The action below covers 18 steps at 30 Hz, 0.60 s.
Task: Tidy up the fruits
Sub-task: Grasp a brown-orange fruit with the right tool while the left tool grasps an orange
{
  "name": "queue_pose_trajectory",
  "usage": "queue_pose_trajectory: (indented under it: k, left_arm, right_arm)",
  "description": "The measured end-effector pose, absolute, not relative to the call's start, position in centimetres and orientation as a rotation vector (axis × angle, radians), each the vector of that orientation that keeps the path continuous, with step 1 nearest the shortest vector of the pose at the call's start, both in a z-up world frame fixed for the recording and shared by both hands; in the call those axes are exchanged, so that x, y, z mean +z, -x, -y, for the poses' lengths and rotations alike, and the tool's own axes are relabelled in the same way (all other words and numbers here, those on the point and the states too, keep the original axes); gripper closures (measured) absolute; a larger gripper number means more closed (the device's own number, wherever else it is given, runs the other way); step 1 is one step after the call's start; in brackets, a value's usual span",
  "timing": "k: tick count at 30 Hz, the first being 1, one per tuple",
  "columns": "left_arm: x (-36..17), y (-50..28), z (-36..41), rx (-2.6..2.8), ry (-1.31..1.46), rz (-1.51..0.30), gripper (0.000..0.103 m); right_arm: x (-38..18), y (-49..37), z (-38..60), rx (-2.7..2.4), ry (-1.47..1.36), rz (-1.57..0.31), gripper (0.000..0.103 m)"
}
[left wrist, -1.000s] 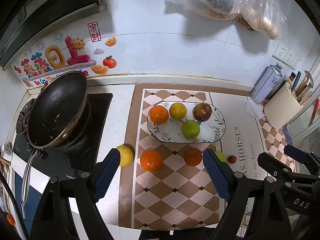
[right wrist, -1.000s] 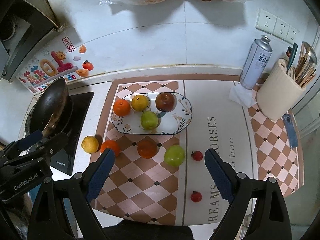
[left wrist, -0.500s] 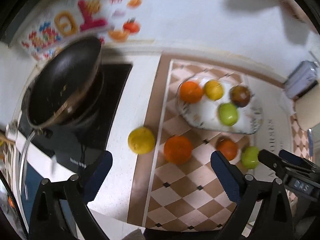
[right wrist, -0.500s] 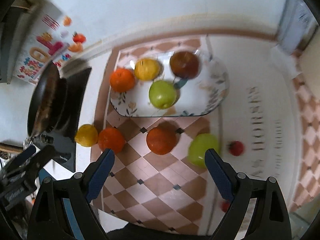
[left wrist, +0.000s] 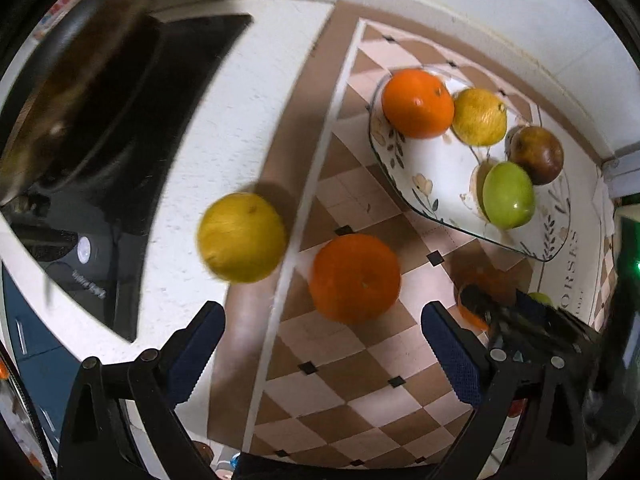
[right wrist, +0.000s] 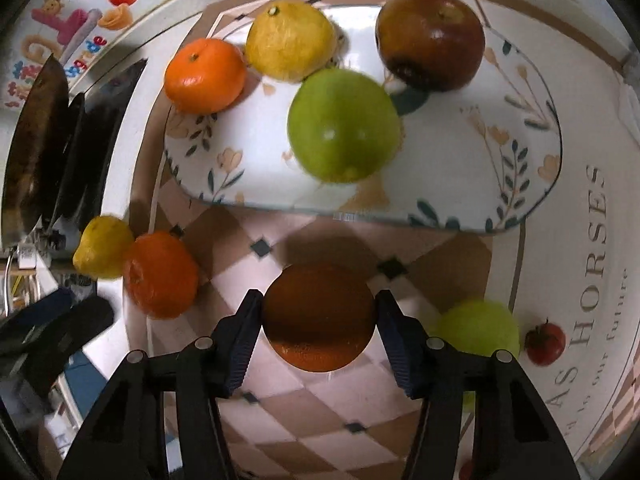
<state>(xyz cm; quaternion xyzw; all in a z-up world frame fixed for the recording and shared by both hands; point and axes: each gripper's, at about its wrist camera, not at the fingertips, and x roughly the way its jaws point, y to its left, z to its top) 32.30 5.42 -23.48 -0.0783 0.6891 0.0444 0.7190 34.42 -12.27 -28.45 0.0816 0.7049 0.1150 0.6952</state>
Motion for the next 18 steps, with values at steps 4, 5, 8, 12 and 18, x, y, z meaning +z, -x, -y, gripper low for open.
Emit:
queue_pose_trajectory:
  k: [4,5,8,12,18]
  left_arm:
    - [-26.0,-33.9,-4.3,0.07,0.121,-1.579,0.003]
    - [-26.1,-34.1,-3.8,0.075,0.083,-1.566,0.003]
    - [-26.3,-34.7,-2.3,0.021,0.017,-1.545,0.004]
    - [-27.3,-35.0,-0.8,-0.013,-0.036,-1.581,0.042]
    - [-27.3,-34.1,-0.1,-0.023,-0.071,-1.55,0.043]
  right_arm:
    - [-28.3,-33.4,12.4,0.28,-0.184,-1.589,0.043]
    - [-28.3,-33.1,12.3,0.284,-0.19,-1.593,0.043]
    - [-28.8,-32.9,12.1,0.275,-0.183,-1.599,0.043]
    - [-28.8,-32.7,12.3,0.272,-0.191,-1.603,0.043]
    - [-28.7,-32.5,12.7,0.28,-0.192,-1.616,0.043]
